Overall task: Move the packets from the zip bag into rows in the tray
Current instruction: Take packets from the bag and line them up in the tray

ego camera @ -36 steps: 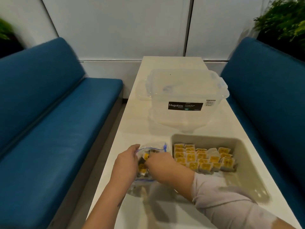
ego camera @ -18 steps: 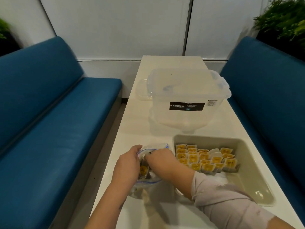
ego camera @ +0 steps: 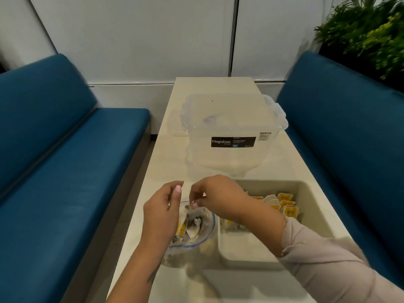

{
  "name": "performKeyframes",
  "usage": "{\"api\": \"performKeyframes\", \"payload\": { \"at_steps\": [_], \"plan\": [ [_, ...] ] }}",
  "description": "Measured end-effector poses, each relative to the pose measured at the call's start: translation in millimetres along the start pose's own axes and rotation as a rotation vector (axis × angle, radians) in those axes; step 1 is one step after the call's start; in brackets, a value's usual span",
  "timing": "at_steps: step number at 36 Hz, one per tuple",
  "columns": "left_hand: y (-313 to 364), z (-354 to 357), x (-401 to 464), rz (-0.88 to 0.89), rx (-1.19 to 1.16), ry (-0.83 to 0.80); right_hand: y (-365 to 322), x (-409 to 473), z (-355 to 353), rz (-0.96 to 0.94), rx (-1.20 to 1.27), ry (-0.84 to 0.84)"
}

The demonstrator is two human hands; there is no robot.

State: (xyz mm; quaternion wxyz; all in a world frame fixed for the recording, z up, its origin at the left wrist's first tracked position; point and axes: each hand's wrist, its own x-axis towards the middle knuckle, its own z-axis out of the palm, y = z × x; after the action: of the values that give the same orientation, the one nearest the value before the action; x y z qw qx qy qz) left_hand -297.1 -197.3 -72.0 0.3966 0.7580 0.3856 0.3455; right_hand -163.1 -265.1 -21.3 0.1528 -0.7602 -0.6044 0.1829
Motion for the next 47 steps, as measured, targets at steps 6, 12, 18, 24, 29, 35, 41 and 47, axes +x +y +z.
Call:
{"api": "performKeyframes", "payload": {
  "at_steps": [6,12,18,24,29,35,41,47],
  "plan": [
    [5,2,-1,-0.045,-0.239,-0.18,-3,-5,-21,0.053,0.149,0.054],
    [37,37,-3,-0.044,-0.211,-0.342,31,-31,-47,0.153,0.254,0.173],
    [38,47,-2,-0.025,-0.295,-0.285,38,-37,-62,0.176,0.24,0.163],
    [48,78,-7,-0.018,-0.29,-0.381,64,-63,-78,0.257,0.19,0.197],
    [45,91,-15,0.07,-0.148,-0.369,91,-87,-87,0.365,0.031,0.181],
    [34,100,-27,0.114,-0.068,-0.352,130,-105,-76,0.481,-0.156,0.106],
    [28,105,-32,0.145,0.02,-0.378,160,-110,-54,0.526,-0.365,0.024],
    [24,107,-34,0.175,0.088,-0.391,176,-111,-32,0.513,-0.521,-0.028]
  ]
}}
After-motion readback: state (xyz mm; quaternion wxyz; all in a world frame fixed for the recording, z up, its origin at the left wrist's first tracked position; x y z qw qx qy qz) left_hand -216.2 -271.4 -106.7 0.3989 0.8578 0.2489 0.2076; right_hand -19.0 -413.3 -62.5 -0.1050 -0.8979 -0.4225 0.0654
